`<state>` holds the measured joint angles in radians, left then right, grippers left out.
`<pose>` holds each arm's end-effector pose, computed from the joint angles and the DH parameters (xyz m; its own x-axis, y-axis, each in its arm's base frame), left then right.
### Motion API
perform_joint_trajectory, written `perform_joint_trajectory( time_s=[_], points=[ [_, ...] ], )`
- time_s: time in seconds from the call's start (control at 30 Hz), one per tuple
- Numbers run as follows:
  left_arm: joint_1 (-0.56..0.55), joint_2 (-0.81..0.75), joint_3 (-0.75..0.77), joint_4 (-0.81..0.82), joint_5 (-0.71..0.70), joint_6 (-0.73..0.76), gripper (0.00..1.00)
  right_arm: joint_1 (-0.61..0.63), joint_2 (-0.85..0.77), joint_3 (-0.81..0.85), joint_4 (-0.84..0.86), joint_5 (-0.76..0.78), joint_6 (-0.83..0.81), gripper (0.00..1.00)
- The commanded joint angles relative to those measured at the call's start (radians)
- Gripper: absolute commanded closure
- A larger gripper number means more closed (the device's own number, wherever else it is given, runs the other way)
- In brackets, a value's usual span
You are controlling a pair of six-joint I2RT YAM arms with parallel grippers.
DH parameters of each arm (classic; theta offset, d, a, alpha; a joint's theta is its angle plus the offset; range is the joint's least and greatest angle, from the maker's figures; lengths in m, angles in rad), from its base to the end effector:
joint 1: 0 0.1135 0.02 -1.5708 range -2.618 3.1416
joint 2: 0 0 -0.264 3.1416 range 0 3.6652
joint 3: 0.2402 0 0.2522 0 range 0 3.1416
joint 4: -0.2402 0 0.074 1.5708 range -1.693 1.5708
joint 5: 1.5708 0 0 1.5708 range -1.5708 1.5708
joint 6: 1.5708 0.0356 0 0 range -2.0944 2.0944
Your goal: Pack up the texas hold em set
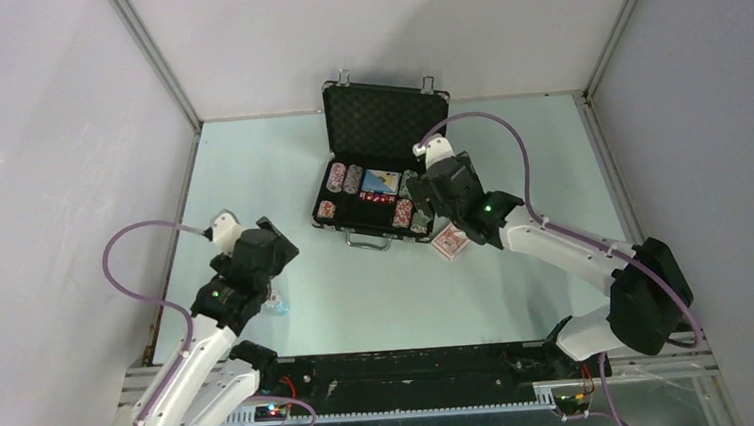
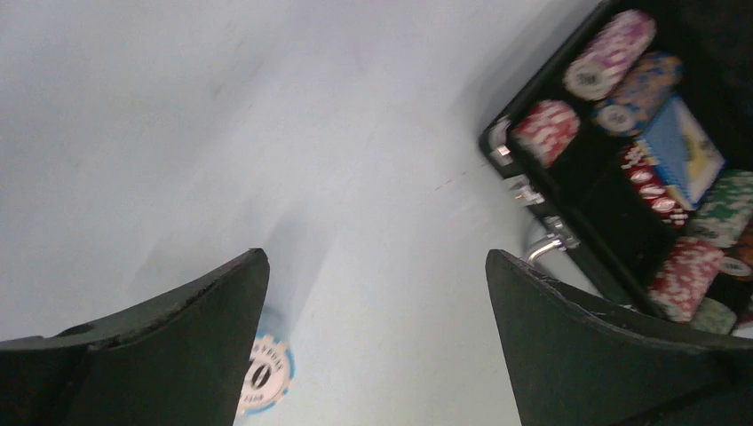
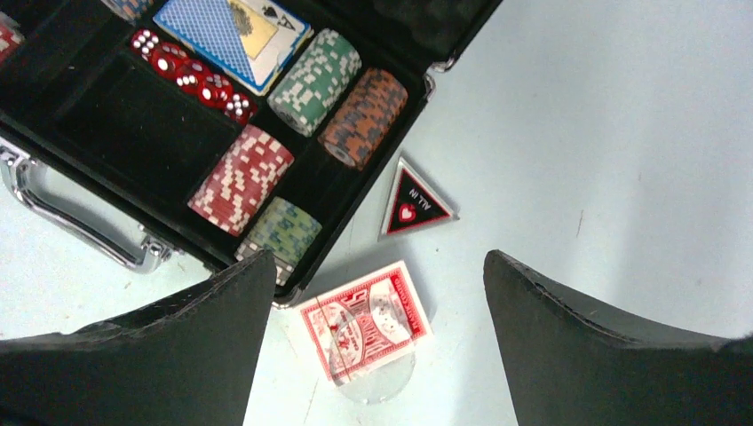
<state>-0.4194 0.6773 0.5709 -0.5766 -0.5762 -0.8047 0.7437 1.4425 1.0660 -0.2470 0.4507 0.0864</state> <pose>0.1401 -0.0412 0.2470 -0.3676 -0.4977 -0.7856 -0.4462 0.8355 -0.3206 0.2476 0.2067 0.2791 -0.4582 -0.3160 -0.8308 -0.3107 0.9326 -0.1833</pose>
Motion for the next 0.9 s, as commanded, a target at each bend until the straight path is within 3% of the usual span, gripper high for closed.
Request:
perform_joint_trajectory(
  time_s=[0.0, 0.33, 0.5, 0.73, 0.8, 0.87],
  points=[
    [0.044, 0.071, 0.044, -0.288, 0.081, -0.205, 0.0, -0.008, -0.079, -0.059, 0.049, -0.029, 0.073, 0.11],
    [0.099, 0.131, 0.039, -0.448, 0.057, -0.31, 0.03, -0.014, -0.098, -0.123, 0.109, -0.103, 0.114, 0.11],
    [0.114, 0.17, 0.011, -0.383, 0.091, -0.302, 0.06, -0.016, -0.11, -0.133, 0.115, -0.109, 0.119, 0.12],
    [0.114, 0.201, -0.036, -0.309, 0.143, -0.31, 0.24, -0.017, -0.118, -0.133, 0.118, -0.113, 0.118, 0.15],
    [0.114, 0.206, -0.049, -0.278, 0.158, -0.302, 0.35, -0.016, -0.121, -0.133, 0.118, -0.115, 0.114, 0.16],
    [0.114, 0.21, -0.049, -0.247, 0.179, -0.257, 0.62, -0.016, -0.124, -0.133, 0.116, -0.138, 0.104, 0.18]
  ],
)
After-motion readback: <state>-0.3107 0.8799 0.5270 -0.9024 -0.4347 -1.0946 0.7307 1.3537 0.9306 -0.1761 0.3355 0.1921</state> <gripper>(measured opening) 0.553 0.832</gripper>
